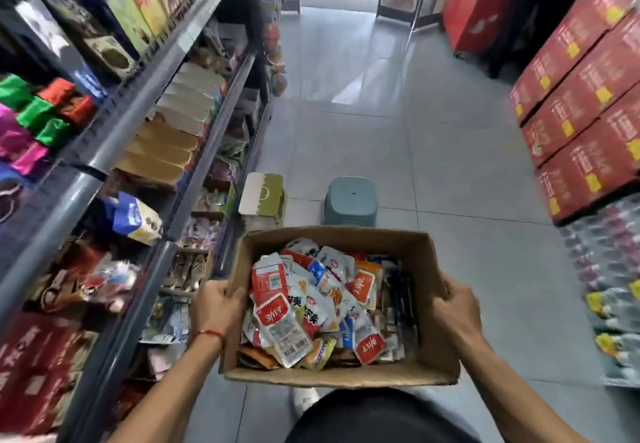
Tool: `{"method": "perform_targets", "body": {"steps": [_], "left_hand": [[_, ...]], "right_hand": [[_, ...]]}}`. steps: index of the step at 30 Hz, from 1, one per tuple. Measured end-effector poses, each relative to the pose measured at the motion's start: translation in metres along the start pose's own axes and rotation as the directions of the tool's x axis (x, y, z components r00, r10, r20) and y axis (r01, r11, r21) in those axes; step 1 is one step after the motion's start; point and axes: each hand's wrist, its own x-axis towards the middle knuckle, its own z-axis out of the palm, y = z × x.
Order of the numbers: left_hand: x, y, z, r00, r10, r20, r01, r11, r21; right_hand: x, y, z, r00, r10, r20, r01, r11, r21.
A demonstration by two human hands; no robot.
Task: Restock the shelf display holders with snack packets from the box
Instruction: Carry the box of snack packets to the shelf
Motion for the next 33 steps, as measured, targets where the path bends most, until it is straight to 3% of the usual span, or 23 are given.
{"method": "perform_targets", "body": {"steps": [6, 10, 16, 20, 24, 30, 33], "left_hand": [[0.103, 0.051, -0.002, 0.996, -0.054, -0.077, 0.057, 0.998, 0.039], [0.145, 0.094, -0.009, 0.965, -0.130, -0.228, 0.151, 0.986, 0.076], [0.195, 0.139, -0.020, 0.881, -0.281, -0.380, 0.317, 0.948, 0.036], [0.237, 0.149, -0.013, 0.829, -0.411, -0.379, 0.408, 0.908, -0.094], [0.299, 0.137, -0.003, 0.824, -0.447, -0.348, 0.376, 0.891, -0.254], [0.369, 0.119, 0.004, 0.770, -0.541, -0.338, 0.453, 0.837, -0.307], [0.384, 0.129, 0.000, 0.726, -0.583, -0.365, 0.493, 0.811, -0.316]], "right_hand": [[0.139, -0.054, 0.050, 0.992, 0.023, 0.124, -0.023, 1.000, -0.002], [0.229, -0.105, 0.077, 0.961, -0.008, 0.275, 0.008, 1.000, -0.001], [0.342, -0.228, 0.105, 0.884, -0.155, 0.441, 0.191, 0.981, -0.037], [0.409, -0.300, 0.144, 0.826, -0.243, 0.509, 0.328, 0.941, -0.084], [0.441, -0.365, 0.185, 0.788, -0.317, 0.527, 0.421, 0.903, -0.085], [0.483, -0.433, 0.242, 0.756, -0.339, 0.560, 0.529, 0.820, -0.218], [0.498, -0.460, 0.264, 0.706, -0.367, 0.605, 0.591, 0.777, -0.218]]}}
